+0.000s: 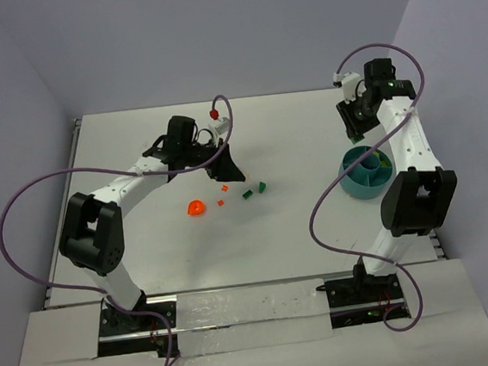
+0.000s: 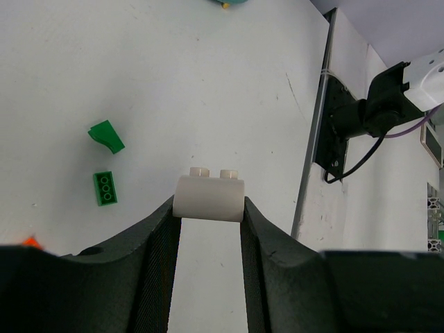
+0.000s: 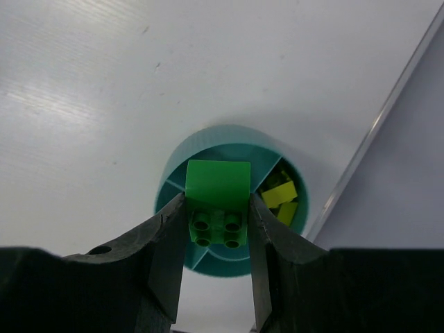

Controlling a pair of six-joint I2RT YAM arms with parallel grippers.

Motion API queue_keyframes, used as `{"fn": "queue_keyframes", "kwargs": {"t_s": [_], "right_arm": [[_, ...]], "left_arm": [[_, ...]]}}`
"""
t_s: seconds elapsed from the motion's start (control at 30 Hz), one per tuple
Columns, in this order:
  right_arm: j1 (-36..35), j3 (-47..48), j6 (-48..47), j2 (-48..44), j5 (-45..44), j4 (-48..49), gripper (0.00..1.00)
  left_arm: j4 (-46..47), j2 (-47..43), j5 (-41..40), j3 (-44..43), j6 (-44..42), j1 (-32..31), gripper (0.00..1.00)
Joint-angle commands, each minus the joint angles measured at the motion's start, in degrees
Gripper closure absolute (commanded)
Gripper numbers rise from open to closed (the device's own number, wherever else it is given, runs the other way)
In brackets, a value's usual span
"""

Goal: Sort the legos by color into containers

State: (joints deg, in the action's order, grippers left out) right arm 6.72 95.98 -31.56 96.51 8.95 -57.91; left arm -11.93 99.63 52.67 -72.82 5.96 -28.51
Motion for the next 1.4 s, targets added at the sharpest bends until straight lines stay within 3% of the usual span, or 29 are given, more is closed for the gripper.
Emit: {"fn": "queue_keyframes", "kwargs": {"t_s": [0.0,0.43,1.07,1.2,1.3,1.37], "right_arm": [[-0.38,-1.31,-5.64,-0.01,-2.56,5.93,1.00],[-1.14,-5.47,-11.85,1.22,-1.79,7.89,1.00],[-2.77,-12.34,-17.32,1.02,-4.25,11.10,0.91],[-2.85,-12.57,-18.01,1.23,-4.55,11.59,0.85],[-2.85,-12.32,-17.93,1.49,-4.63,11.43,0.65],[-2.85,-12.40,-17.97,1.49,-4.64,11.46,0.59]], "left_arm": [[-0.57,-0.42,-0.06,-2.40,-0.98,-0.23,1.00],[-1.80,0.60,-0.03,-4.34,-1.42,-0.14,1.00],[-2.69,0.91,-0.29,-5.35,-1.65,-0.23,1.00],[-3.10,1.00,-0.46,-5.58,-1.83,-0.23,1.00],[-3.02,0.91,-0.54,-5.50,-1.83,-0.15,1.00],[-3.01,0.91,-0.55,-5.49,-1.74,-0.18,1.00]]}}
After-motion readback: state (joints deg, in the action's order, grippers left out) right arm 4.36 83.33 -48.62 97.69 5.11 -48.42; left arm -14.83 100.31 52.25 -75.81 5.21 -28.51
